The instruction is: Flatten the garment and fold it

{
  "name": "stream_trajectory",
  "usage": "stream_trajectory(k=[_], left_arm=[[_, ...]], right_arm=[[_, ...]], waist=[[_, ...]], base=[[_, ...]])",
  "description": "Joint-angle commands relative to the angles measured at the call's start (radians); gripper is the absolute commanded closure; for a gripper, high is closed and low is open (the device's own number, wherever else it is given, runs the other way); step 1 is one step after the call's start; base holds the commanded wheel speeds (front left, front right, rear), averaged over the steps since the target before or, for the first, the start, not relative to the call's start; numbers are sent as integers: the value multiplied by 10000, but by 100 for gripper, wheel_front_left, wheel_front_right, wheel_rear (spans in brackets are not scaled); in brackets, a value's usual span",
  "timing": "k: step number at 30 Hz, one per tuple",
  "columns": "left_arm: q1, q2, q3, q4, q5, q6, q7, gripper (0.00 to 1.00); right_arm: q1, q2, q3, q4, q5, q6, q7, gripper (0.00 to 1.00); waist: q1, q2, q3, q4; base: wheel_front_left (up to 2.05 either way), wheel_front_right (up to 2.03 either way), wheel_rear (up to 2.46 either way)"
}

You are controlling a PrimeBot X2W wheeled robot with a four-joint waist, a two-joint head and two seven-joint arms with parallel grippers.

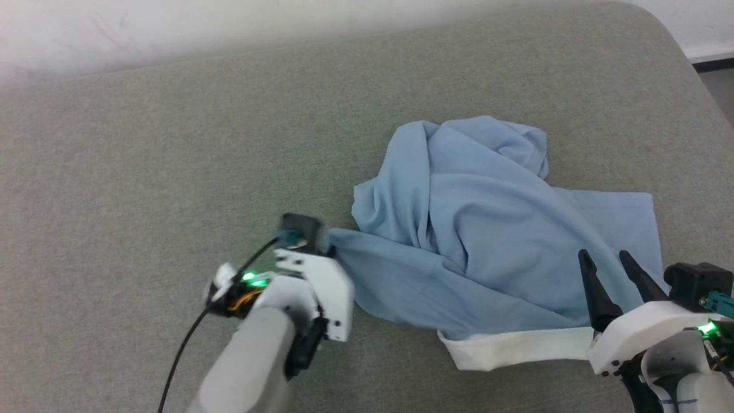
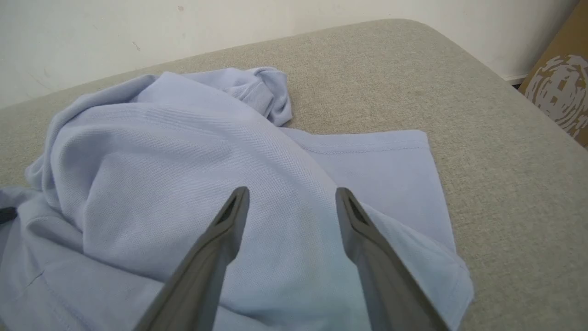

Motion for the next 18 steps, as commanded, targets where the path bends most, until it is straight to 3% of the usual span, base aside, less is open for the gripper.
stream_trajectory(k=[1,8,18], left_arm=[[501,277,549,-307,-246,364,-845,100],[1548,998,2443,-1638,-987,1244,-2794,100],[3425,1481,4140,-2375,-1886,1992,-3235,100]], right_arm=[[-181,7,29,0,50,-9,-101,0],[-184,7,25,-113,-17,-9,-151,0],[-86,7,-88,-173,-146,-9,95,0]], waist=[[-1,0,-44,166],[-1,0,-204,862],[-1,0,-389,1606]], base=[[0,0,0],[0,0,0],[0,0,0]])
